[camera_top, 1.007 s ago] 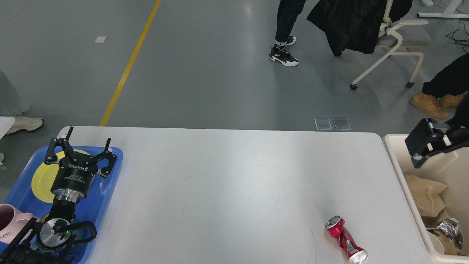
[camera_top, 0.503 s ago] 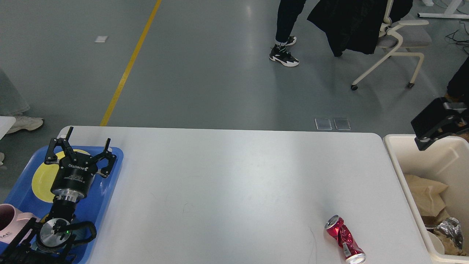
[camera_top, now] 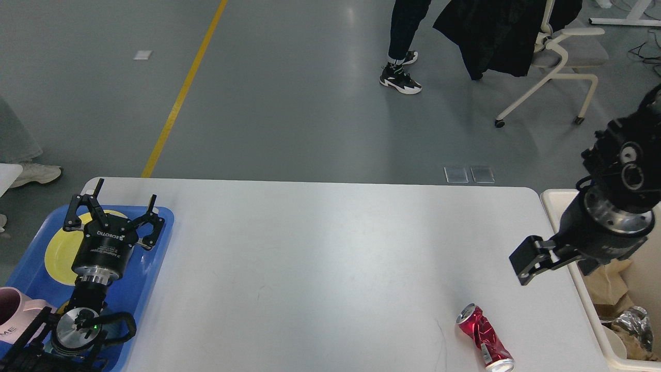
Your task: Tidy desktop
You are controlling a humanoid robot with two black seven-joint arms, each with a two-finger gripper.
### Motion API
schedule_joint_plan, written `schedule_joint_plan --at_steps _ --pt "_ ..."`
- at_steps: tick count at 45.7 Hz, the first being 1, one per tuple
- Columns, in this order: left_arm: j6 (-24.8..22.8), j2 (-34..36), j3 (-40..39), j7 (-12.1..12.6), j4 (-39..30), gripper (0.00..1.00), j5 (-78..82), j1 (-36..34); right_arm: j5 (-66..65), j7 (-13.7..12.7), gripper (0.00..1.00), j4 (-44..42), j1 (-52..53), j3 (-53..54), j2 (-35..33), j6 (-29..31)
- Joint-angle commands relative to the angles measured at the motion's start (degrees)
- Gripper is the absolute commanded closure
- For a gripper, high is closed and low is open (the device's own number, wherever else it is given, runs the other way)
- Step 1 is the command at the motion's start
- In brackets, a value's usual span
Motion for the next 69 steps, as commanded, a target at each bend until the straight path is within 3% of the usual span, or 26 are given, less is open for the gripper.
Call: schedule_joint_plan --at_steps 1,8,24,46,49,51,56,58,63,69 --pt "0.0 0.0 0.0 0.0 0.0 0.04 0.0 0.0 -1.6 -2.5 0.02 -0.3 -10.5 5.8 0.7 -9.6" --pt "0.0 0.0 0.0 0.0 0.0 0.04 0.0 0.0 -4.2 -7.0 0.02 -3.3 -22.1 8.7 4.6 -19.3" --pt "0.0 0.0 0.0 0.0 -0.1 0.04 0.0 0.0 -5.2 -7.0 0.01 -17.8 -41.5 9.6 9.4 -23.4" --pt "0.0 0.0 0.0 0.0 -0.1 0.04 0.0 0.0 -4.8 -7.0 0.03 -26.1 -51.4 11.2 12.2 -26.9" --pt "0.0 0.0 0.0 0.0 -0.1 0.04 0.0 0.0 -4.5 -7.0 0.10 -27.0 -51.8 11.2 12.2 -27.0" --pt "0.0 0.0 0.0 0.0 0.0 0.04 0.0 0.0 -4.5 -7.0 0.21 -27.0 -51.9 11.4 12.2 -27.0" --pt "0.0 0.0 0.0 0.0 -0.1 0.04 0.0 0.0 -4.5 -7.0 0.71 -26.9 -51.7 11.6 12.3 -26.8" --pt "0.0 0.0 0.0 0.0 0.0 0.04 0.0 0.0 -4.5 -7.0 0.84 -26.8 -51.6 11.6 12.4 -26.7" --pt "0.0 0.0 0.0 0.0 -0.1 0.04 0.0 0.0 -4.9 -7.0 1.00 -26.7 -51.8 11.6 13.0 -26.5" --pt "0.0 0.0 0.0 0.0 -0.1 0.04 0.0 0.0 -4.8 -7.0 1.00 -26.6 -51.8 11.6 13.0 -26.7"
